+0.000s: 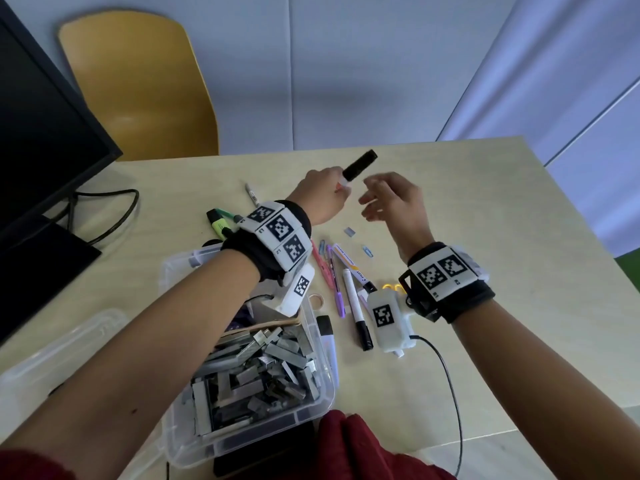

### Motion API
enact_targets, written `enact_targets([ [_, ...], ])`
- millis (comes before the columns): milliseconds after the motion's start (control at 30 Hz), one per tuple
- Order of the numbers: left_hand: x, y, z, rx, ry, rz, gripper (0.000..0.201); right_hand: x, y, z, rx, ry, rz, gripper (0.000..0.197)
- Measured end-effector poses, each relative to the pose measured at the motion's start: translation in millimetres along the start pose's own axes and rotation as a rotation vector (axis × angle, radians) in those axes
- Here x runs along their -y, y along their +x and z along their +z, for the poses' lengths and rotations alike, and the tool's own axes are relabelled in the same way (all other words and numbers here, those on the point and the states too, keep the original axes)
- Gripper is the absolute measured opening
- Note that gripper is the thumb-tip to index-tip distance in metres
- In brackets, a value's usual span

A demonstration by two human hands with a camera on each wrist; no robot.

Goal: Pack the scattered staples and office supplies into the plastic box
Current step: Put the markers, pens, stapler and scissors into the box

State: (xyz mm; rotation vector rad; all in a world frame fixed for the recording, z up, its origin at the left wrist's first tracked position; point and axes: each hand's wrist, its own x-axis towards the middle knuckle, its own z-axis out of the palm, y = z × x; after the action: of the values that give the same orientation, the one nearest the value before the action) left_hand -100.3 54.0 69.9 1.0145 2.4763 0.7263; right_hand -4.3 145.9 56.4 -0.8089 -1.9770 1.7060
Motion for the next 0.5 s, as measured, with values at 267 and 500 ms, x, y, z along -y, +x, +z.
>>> enact_targets([
  [267, 1, 4, 1, 0.113, 0.125, -0.099, 0.012, -105, -5, -13, 0.361, -0.974, 0.300, 0.028],
  [500, -23, 22, 23, 0.371, 0.408, -0.027, 0.030, -110, -7, -17, 0.269, -0.814, 0.218, 0.021],
])
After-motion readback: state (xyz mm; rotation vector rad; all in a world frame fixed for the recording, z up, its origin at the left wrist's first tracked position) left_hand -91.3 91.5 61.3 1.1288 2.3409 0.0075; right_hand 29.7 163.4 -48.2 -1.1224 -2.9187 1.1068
